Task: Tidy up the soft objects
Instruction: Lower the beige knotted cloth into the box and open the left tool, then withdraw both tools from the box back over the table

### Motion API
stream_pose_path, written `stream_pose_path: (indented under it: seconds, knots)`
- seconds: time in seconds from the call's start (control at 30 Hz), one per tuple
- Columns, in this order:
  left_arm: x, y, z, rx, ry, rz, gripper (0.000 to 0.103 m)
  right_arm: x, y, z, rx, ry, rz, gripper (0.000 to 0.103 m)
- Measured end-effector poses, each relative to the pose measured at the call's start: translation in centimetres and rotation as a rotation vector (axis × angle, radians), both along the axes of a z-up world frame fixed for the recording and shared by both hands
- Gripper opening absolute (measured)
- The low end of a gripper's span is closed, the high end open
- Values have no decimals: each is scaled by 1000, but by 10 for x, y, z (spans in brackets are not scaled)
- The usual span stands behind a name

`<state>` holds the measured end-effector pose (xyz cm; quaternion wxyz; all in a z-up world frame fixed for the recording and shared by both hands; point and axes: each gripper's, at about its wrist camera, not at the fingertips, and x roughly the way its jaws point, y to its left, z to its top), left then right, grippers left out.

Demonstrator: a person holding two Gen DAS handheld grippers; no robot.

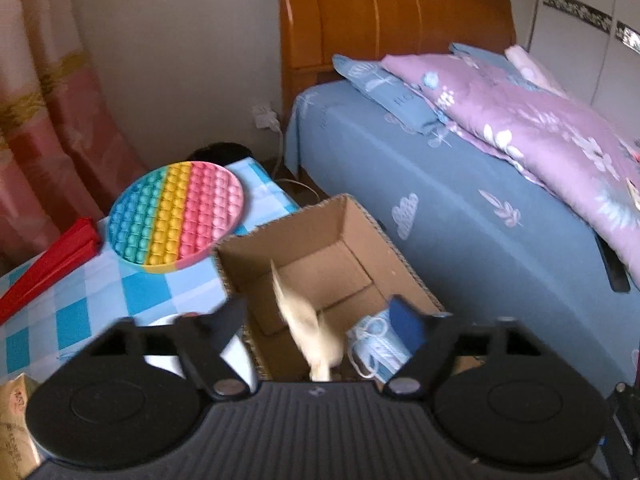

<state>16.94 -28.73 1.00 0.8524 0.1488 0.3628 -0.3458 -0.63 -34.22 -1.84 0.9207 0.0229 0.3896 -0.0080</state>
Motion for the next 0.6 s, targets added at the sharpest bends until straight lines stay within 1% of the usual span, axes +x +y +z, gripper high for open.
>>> stream_pose_path:
  seconds: [0.1,0.23,0.3,0.37,0.47,0.6]
  knots:
    - [-3,7,1,7,-8,7,82,0,1,0,-8,4,5,103]
    - [-13,23,7,0,-8,20,88,-2,4,2,-10,3,8,103]
    - [-22,31,11,4,-22,28,89,-4,7,5,-17,0,12,103]
    - [-34,42,16,10,-44,36,94,-6,10,6,-20,-1,12,103]
    - [-55,64,22,14,-85,67,97,-8,13,7,-15,5,3,103]
    - [-75,94,28,-18,-83,115,100,-13,20,10,1,2,5,103]
